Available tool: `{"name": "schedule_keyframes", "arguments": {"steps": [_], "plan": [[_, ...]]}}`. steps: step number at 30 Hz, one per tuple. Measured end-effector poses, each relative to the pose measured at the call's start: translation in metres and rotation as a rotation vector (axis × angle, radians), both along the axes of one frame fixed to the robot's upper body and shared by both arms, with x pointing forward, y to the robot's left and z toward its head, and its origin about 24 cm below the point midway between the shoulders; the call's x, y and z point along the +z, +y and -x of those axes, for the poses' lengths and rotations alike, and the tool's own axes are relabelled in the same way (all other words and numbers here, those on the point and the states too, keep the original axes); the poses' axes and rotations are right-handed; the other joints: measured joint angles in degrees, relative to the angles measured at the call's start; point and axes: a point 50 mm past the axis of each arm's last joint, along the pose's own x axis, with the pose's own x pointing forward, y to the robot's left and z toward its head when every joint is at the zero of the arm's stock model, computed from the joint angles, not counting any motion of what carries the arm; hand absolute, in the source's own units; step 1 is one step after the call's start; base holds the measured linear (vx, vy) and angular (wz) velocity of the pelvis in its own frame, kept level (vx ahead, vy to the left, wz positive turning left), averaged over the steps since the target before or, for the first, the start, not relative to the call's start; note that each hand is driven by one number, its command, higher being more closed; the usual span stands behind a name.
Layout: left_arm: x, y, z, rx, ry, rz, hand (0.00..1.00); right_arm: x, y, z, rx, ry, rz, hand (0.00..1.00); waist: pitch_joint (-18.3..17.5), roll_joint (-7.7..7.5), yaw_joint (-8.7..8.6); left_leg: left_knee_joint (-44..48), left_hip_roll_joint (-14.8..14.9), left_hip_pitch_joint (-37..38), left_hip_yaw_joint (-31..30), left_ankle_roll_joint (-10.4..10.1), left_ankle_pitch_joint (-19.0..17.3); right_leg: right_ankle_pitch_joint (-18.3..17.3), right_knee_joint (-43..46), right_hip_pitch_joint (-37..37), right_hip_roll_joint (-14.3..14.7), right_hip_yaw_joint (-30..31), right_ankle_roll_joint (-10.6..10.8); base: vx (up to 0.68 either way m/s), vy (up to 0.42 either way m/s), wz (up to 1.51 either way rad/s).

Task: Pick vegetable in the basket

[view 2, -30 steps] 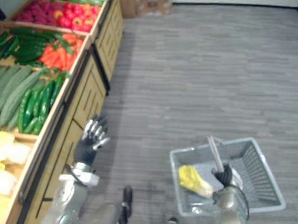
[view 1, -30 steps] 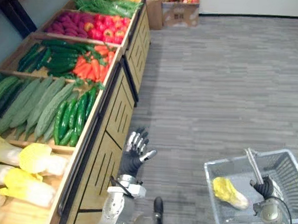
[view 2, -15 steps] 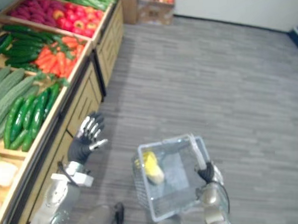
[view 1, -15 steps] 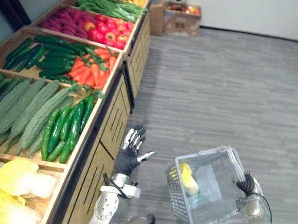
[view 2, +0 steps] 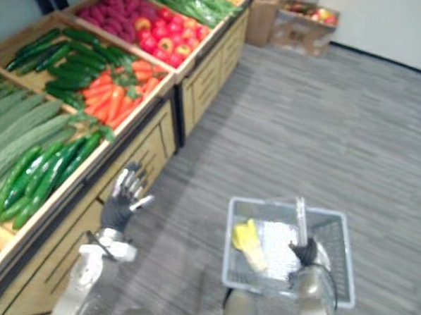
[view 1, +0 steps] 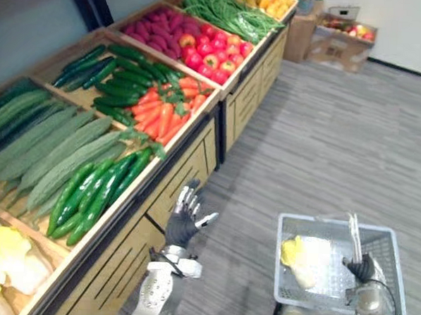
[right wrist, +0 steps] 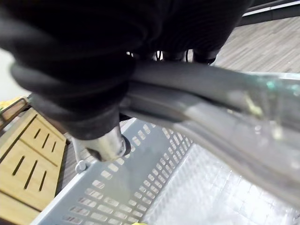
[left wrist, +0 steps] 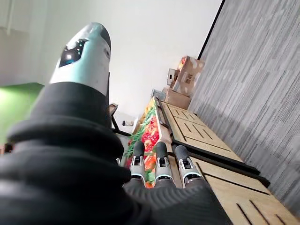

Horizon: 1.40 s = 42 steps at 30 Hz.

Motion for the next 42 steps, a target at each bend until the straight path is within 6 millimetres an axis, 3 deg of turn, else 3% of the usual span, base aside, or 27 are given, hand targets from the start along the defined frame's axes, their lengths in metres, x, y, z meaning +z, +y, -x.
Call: {"name": "schedule_keyframes", "arguments": {"steps": [2,3,4,6,7,9,11,13,15,17,18,19,20,22,25,27,29,30,31,33,34,35,36,37,39,42], "plan": [[0.002,-0.003,-0.002,-0.006,-0.012,-0.006,0.0,-0.002,-0.002,0.003,-0.012,0.013,-0.004,1.0,-0.03,0.09,-1.12,7.5,1.3,-4.98,-1.51,0.78,6.94,-3.45,2.05,1.04,1.05,-3.52,-3.17,0.42,-0.591,0.44],[0.001,-0.003,-0.002,-0.007,-0.011,-0.007,0.0,-0.002,-0.002,0.003,-0.012,0.015,-0.003,1.0,0.02,0.06,-1.41,10.63,1.45,-6.68,-1.47,1.02,9.24,-4.15,1.56,2.11,1.38,-4.27,-3.66,0.32,-0.441,0.48],[-0.001,-0.003,-0.003,-0.007,0.001,-0.007,0.0,-0.005,-0.005,0.01,-0.019,0.034,0.001,1.0,0.17,-0.06,-1.52,17.72,1.74,-10.1,-1.3,1.72,14.84,-5.39,0.09,5.27,2.04,-5.81,-4.23,0.3,-0.369,0.48],[-0.008,-0.006,-0.002,-0.011,0.03,0.0,0.0,-0.006,-0.014,0.021,-0.045,0.056,0.017,1.0,0.92,0.18,-1.32,30.61,2.7,-15.33,-0.14,0.91,14.1,-5.9,-3.39,11.29,3.27,-8.22,-5.0,0.26,-0.295,0.44],[-0.009,-0.01,0.0,-0.028,0.034,0.003,0.0,-0.005,-0.021,0.026,-0.075,0.057,0.032,1.0,1.03,0.34,-1.26,35.75,2.64,-18.68,3.06,1.94,11.71,-6.21,-5.48,14.43,3.52,-9.54,-5.5,0.17,-0.199,0.42],[-0.012,-0.014,0.003,-0.046,0.047,0.009,0.0,-0.004,-0.033,0.032,-0.116,0.064,0.049,1.0,1.08,0.44,-1.09,37.39,2.35,-22.76,8.47,4.22,8.59,-6.58,-8.1,17.88,3.61,-11.12,-5.98,0.13,-0.126,0.42],[-0.013,-0.016,0.006,-0.057,0.059,0.011,0.0,-0.003,-0.041,0.039,-0.152,0.067,0.069,1.0,1.18,0.55,-0.66,33.24,1.18,-25.98,12.07,5.96,6.56,-6.95,-10.25,19.67,3.79,-12.13,-6.08,0.1,0.002,0.31],[-0.013,-0.016,0.007,-0.06,0.058,0.007,0.0,-0.007,-0.045,0.046,-0.187,0.087,0.071,1.0,1.2,0.6,-0.22,18.09,-1.6,-26.01,15.33,7.42,6.85,-7.01,-11.62,20.23,3.7,-12.64,-5.88,0.16,0.124,0.14],[-0.012,-0.015,0.007,-0.061,0.053,0.004,0.0,-0.011,-0.045,0.049,-0.195,0.104,0.063,1.0,1.2,1.04,-0.01,1.77,-3.4,-23.94,16.25,8.18,10.8,-7.29,-12.23,20.29,3.86,-12.36,-4.37,0.16,0.172,-0.06],[-0.013,-0.014,0.007,-0.058,0.057,-0.002,0.0,-0.014,-0.04,0.048,-0.199,0.103,0.039,1.0,1.53,1.02,0.3,-4.46,-4.28,-20.52,17.63,8.32,16.1,-7.04,-13.32,21.37,3.44,-10.49,-2.56,0.18,0.174,-0.26],[-0.012,-0.013,0.007,-0.059,0.053,-0.006,0.0,-0.015,-0.038,0.047,-0.188,0.102,0.035,1.0,1.77,0.35,0.47,-5.61,-4.92,-19.78,18.18,8.41,16.1,-6.55,-14.8,22.02,3.04,-10.05,-1.78,0.22,0.144,-0.24],[-0.01,-0.01,0.004,-0.047,0.041,-0.01,0.0,-0.015,-0.035,0.043,-0.17,0.097,0.034,1.0,2.33,-0.67,0.59,-5.81,-5.94,-19.62,19.05,9.01,15.74,-5.05,-17.48,23.03,2.46,-9.49,0.58,0.24,0.112,-0.25],[-0.009,-0.008,0.003,-0.034,0.036,-0.013,0.0,-0.014,-0.032,0.038,-0.156,0.089,0.032,1.0,2.77,-1.46,1.17,-4.32,-6.34,-19.71,20.4,10.16,14.98,-4.0,-19.41,23.73,2.01,-8.46,1.49,0.23,0.098,-0.29],[-0.008,-0.006,0.002,-0.025,0.034,-0.015,0.0,-0.013,-0.028,0.032,-0.133,0.082,0.031,1.0,2.83,-1.98,1.81,-0.75,-6.37,-19.62,22.67,11.46,12.26,-3.11,-20.94,24.96,1.45,-6.78,2.07,0.19,0.076,-0.46],[0.004,-0.006,0.001,-0.026,-0.018,-0.003,0.0,-0.012,-0.018,0.018,-0.084,0.068,0.024,1.0,2.94,-2.44,2.06,2.05,-6.36,-19.16,24.36,11.64,7.56,-4.34,-16.76,23.56,0.13,-4.23,3.23,0.18,0.105,-0.44],[0.007,-0.005,0.0,-0.025,-0.032,-0.008,0.0,-0.015,-0.012,0.016,-0.079,0.072,0.004,1.0,2.96,-2.65,2.02,2.25,-6.72,-17.5,25.4,11.5,5.44,-8.13,-3.44,18.21,-2.08,-2.89,4.44,0.15,0.111,-0.23],[0.006,0.0,0.001,-0.01,-0.023,-0.027,0.0,-0.02,-0.008,0.02,-0.086,0.085,-0.014,1.0,3.13,-3.98,1.68,2.45,-7.84,-13.65,25.57,11.75,3.31,-7.39,16.89,11.18,-5.37,-0.59,5.72,0.18,0.096,-0.01],[0.005,0.003,0.003,-0.015,-0.018,-0.048,0.0,-0.025,-0.006,0.024,-0.104,0.105,-0.03,1.0,3.16,-5.3,1.62,2.75,-8.6,-11.98,24.96,12.11,2.45,-4.68,23.13,9.4,-6.28,1.52,5.81,0.22,0.046,0.44],[0.003,0.005,0.004,-0.029,-0.009,-0.072,0.0,-0.03,-0.006,0.031,-0.133,0.126,-0.046,1.0,2.87,-6.09,1.31,2.93,-9.03,-10.53,22.82,12.21,1.6,0.86,28.99,7.72,-6.37,3.01,5.55,0.27,0.002,0.64],[0.005,0.003,0.005,-0.046,-0.015,-0.084,0.0,-0.034,-0.007,0.037,-0.156,0.148,-0.053,1.0,2.46,-5.5,0.18,2.23,-8.21,-8.86,19.2,12.39,1.56,6.86,34.41,5.55,-5.81,2.69,5.34,0.3,-0.021,0.98],[0.007,0.004,0.005,-0.043,-0.025,-0.09,0.0,-0.034,-0.006,0.034,-0.151,0.142,-0.056,1.0,2.43,-5.95,0.47,1.86,-7.9,-8.36,17.39,12.4,1.54,1.11,35.93,3.74,-5.65,1.88,2.17,0.29,-0.058,0.92],[0.007,0.005,0.005,-0.039,-0.026,-0.091,0.0,-0.033,-0.006,0.033,-0.149,0.137,-0.057,1.0,2.45,-5.95,0.64,1.48,-7.75,-8.12,16.21,12.39,1.55,-1.22,35.55,3.0,-5.54,0.92,1.4,0.34,-0.103,0.86],[0.007,0.002,0.005,-0.049,-0.026,-0.085,0.0,-0.032,-0.008,0.032,-0.159,0.127,-0.059,1.0,2.77,-5.29,1.09,0.84,-6.31,-6.79,13.74,12.31,1.54,-4.84,30.46,2.62,-4.26,-1.3,-1.94,0.27,-0.117,0.7],[0.007,-0.001,0.005,-0.059,-0.027,-0.081,0.0,-0.031,-0.008,0.031,-0.164,0.12,-0.06,1.0,3.04,-4.45,1.53,0.84,-5.55,-6.27,12.75,12.26,1.51,-5.35,26.81,2.84,-3.43,-1.73,-2.75,0.27,-0.153,0.74],[0.011,-0.016,0.002,-0.113,-0.051,-0.056,0.0,-0.03,-0.009,0.03,-0.194,0.096,-0.082,1.0,2.92,-2.47,2.03,1.22,-2.86,-5.39,9.43,11.28,1.05,-4.37,9.34,3.0,-2.55,0.05,-1.72,0.31,-0.235,1.01],[0.017,-0.025,-0.002,-0.129,-0.077,-0.026,0.0,-0.032,-0.005,0.031,-0.23,0.08,-0.122,1.0,2.42,-2.87,2.29,2.44,-0.88,-5.23,7.65,6.99,-1.54,-2.81,0.02,2.91,-3.53,2.57,0.28,0.25,-0.275,0.9]]}}
